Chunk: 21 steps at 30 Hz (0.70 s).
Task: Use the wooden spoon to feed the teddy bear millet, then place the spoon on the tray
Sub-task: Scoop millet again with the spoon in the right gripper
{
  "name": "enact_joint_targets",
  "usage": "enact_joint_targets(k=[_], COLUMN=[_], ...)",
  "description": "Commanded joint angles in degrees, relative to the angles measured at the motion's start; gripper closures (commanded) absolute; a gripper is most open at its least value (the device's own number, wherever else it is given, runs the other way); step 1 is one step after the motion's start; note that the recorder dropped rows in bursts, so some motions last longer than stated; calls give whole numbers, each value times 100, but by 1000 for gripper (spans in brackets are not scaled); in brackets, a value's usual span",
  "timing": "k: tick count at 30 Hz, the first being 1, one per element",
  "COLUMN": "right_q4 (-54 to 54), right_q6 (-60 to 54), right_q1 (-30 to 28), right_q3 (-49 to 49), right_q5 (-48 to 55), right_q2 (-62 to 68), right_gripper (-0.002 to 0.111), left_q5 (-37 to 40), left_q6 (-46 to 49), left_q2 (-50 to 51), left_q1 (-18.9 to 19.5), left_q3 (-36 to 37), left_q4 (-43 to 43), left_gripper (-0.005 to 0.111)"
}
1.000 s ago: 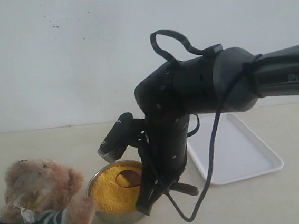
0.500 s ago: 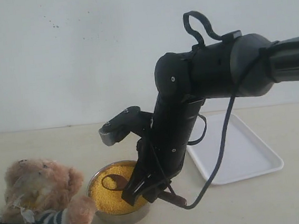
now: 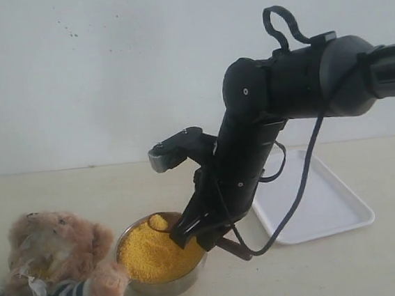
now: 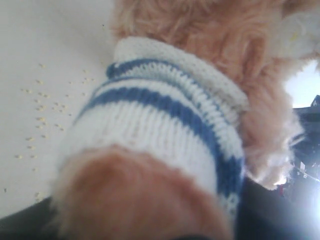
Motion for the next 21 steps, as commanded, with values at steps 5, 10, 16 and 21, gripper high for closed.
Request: enact_joint_targets(k=[5,10,16,21], right_q4=[81,270,598,694], right_q6=[-159,-291,-312,-277], right_q1=[-70,-70,-70,-70], right_q3=[-31,-31,-31,-31], right_q5=[328,71,45,195], right_q2=[-43,-54,-67,-56], right_gripper=[109,109,109,109], left_q5=[234,633,793,309], left_q6=[-215,-335,-335,-208], left_q2=[-2,-2,-2,-2], left_q1=[-43,-43,-43,-43], left_q3=[2,2,2,2], left_q4=[229,352,330,384], left_gripper=[103,103,103,103])
